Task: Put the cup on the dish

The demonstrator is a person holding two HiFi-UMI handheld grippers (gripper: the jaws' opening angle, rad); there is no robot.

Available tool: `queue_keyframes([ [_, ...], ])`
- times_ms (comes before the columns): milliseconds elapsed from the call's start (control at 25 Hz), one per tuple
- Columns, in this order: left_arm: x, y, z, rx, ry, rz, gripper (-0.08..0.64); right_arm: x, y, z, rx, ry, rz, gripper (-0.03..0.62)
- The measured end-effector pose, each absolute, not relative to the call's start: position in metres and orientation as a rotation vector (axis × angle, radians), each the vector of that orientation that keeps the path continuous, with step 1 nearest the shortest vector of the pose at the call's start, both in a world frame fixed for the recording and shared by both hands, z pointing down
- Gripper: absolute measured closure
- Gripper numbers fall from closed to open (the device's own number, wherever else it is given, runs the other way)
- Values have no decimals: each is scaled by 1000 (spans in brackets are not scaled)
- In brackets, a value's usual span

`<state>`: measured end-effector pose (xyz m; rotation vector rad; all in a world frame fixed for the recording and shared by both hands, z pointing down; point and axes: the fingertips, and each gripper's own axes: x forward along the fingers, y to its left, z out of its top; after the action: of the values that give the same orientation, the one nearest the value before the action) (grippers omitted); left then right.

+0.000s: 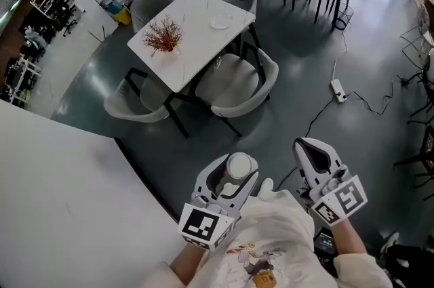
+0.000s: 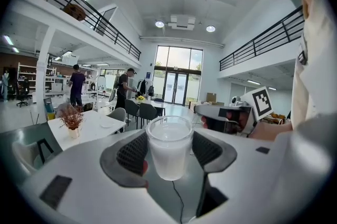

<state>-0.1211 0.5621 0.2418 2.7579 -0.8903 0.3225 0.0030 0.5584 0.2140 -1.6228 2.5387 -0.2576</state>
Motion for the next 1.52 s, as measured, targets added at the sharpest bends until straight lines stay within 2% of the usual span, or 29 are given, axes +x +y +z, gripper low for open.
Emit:
queue_keyframes([
  [680, -104, 541, 252, 2667, -906, 354, 291, 10, 531, 238, -1554, 2568, -394, 588],
  [1080, -82, 476, 260, 2678, -810, 348, 291, 26, 478, 245, -1632, 2543, -441, 588],
  [1520, -90, 382, 249, 2711, -742, 343, 291, 13, 384, 226, -1701, 2522, -384, 588],
])
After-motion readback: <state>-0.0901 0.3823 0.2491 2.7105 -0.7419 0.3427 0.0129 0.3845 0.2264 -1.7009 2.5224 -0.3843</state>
